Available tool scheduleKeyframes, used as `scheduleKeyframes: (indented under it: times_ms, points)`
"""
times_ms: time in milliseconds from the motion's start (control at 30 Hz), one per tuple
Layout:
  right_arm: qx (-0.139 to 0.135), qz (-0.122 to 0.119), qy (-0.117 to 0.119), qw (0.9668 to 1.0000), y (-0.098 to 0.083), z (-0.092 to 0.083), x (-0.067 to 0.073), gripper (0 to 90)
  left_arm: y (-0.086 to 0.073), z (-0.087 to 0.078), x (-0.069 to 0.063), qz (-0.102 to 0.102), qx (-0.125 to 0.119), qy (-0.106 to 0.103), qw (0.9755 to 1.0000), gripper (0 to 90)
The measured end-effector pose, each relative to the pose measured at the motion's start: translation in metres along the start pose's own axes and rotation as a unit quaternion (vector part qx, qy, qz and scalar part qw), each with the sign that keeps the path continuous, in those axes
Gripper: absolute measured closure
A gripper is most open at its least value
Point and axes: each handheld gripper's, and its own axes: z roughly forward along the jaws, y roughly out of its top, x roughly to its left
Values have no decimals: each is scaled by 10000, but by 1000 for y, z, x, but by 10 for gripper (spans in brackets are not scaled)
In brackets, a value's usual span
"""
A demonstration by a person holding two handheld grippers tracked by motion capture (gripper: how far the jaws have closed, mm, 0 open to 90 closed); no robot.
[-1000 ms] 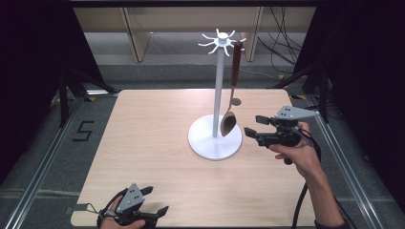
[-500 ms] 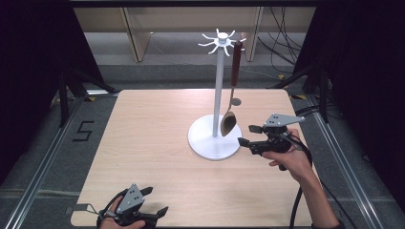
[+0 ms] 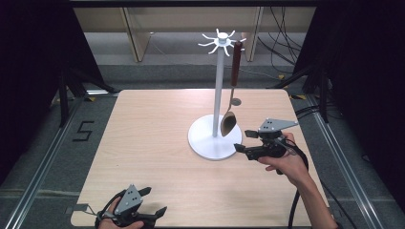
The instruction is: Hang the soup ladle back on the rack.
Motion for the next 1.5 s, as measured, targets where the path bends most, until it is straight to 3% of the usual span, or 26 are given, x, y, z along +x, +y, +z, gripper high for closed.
scheduleKeyframes:
  times_ms: [33,100,133,200,233,267,333,367,400,467,500,533,633,667,700,733,767,900,967,1000,1100,1133,1200,1333,1467,1500]
  points:
    - [-17,-64,-29,10000,-1,0,1,321,0,0,0,-19,11,15,10000,156]
    - [-3,44,-2,10000,-3,0,4,320,0,0,2,179,25,-11,9998,157]
    - [14,19,6,10000,-4,0,4,319,0,0,0,23,45,13,10000,157]
    - [-28,-125,-34,9999,-6,2,3,318,0,1,-1,-52,-28,-10,10000,156]
    - [97,42,26,9999,-6,1,4,317,-1,0,-1,-45,-16,-2,10000,156]
    - [107,5,40,9999,-7,1,3,316,1,-1,4,270,77,34,9996,156]
    - [62,-55,40,10000,-8,3,2,316,0,-1,4,256,50,22,9997,156]
    - [126,-75,20,9999,-11,3,2,314,0,-1,2,146,26,4,9999,156]
    - [145,114,-1,9998,-12,3,4,314,-1,-1,0,-22,32,15,10000,156]
    - [185,25,64,9998,-14,4,3,313,0,-1,3,195,38,5,9998,156]
    - [181,103,5,9998,-15,4,4,312,-1,-1,0,0,47,17,10000,156]
    - [156,-13,14,9999,-15,4,3,311,-1,-1,0,-1,44,17,10000,156]
    - [243,50,25,9997,-17,3,3,309,-1,-1,0,-5,56,38,10000,156]
    - [205,2,37,9998,-18,3,3,309,0,-1,2,116,49,30,9999,156]
    - [234,126,15,9996,-19,3,5,308,0,-1,3,227,49,32,9997,156]
    - [238,-20,40,9997,-19,3,3,308,0,-1,4,241,53,31,9997,156]
    - [239,71,9,9997,-20,3,5,307,0,-1,3,244,54,29,9997,156]
    - [253,-49,60,9996,-23,5,4,306,0,-1,3,245,56,27,9997,156]
    - [329,65,57,9994,-24,4,7,305,0,-1,3,241,60,27,9997,156]
    - [289,-40,71,9995,-24,5,5,304,0,-1,3,233,58,31,9997,156]
    - [351,13,75,9994,-26,4,7,303,0,-1,3,226,47,34,9997,156]
    - [319,-27,57,9995,-27,5,7,303,-1,-1,0,-11,42,30,10000,156]
    - [314,13,16,9995,-29,5,9,302,0,-1,3,232,58,34,9997,156]
    - [389,46,5,9992,-34,4,9,302,0,-1,3,248,60,36,9997,156]
    - [356,228,-75,9991,-41,4,11,302,0,-1,3,246,59,40,9997,156]
    - [329,83,-31,9994,-42,4,8,302,0,-1,3,250,59,39,9997,156]
